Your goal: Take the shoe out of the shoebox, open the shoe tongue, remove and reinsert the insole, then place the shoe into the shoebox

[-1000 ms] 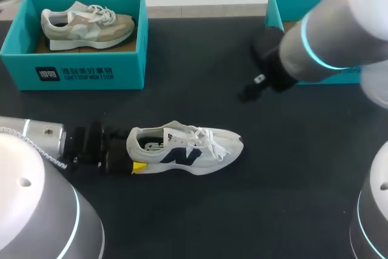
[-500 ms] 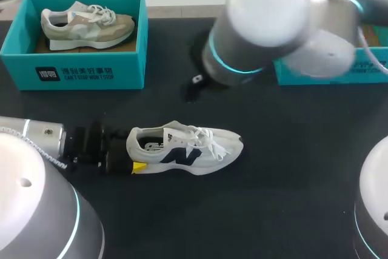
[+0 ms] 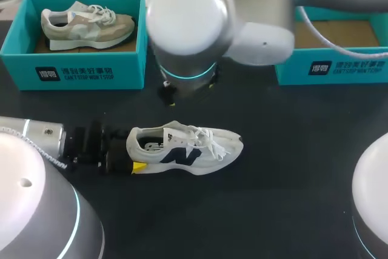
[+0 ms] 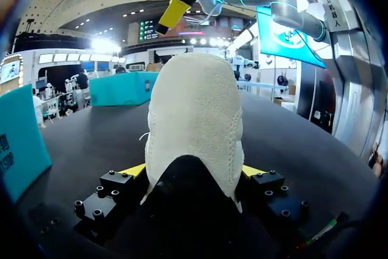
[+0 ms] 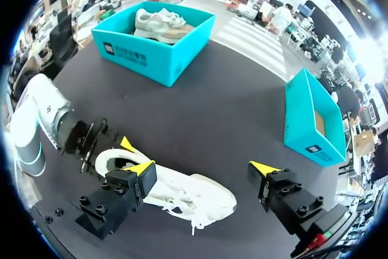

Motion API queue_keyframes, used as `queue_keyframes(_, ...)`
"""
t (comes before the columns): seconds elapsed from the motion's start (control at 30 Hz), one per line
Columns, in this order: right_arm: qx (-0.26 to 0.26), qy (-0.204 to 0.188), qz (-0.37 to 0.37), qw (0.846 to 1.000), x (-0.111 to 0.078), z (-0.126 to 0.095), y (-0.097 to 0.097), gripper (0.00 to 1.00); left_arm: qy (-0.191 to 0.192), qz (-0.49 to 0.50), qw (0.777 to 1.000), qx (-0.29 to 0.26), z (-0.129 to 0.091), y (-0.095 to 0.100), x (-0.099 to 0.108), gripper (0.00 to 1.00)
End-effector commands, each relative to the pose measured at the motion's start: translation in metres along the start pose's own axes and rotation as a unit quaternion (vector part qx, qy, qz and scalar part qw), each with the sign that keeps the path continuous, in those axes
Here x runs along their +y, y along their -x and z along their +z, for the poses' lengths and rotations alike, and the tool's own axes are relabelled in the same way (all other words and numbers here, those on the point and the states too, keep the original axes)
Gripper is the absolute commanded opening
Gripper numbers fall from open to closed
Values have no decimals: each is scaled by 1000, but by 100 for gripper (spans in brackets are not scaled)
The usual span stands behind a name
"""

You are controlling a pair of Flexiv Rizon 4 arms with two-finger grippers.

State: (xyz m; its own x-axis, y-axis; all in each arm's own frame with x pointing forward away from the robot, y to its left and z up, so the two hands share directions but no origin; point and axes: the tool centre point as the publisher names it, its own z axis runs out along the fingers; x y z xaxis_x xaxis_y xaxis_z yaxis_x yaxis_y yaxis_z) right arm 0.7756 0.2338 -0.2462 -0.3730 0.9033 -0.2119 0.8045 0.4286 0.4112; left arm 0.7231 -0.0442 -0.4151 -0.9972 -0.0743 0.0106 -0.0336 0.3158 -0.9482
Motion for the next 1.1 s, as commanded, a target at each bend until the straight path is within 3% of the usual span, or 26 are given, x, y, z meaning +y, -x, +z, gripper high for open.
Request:
queue_keyframes(0.03,-22,0,0,1000,0,0,-4,100,1,0,1000,-1,0,0,0,0)
queue_keyframes(0.3,-22,0,0,1000,0,0,-4,100,1,0,1000,-1,0,0,0,0)
queue_keyframes(0.47,-68,-41,59,995,-7,1,-14,100,1,0,1000,-1,0,0,0,0)
queue_keyframes(0.73,-104,-63,165,979,-22,-1,-42,100,1,0,1000,-1,0,0,0,0)
queue_keyframes(1.1,-106,-93,228,963,-41,-2,-91,100,1,0,1000,-1,0,0,0,0)
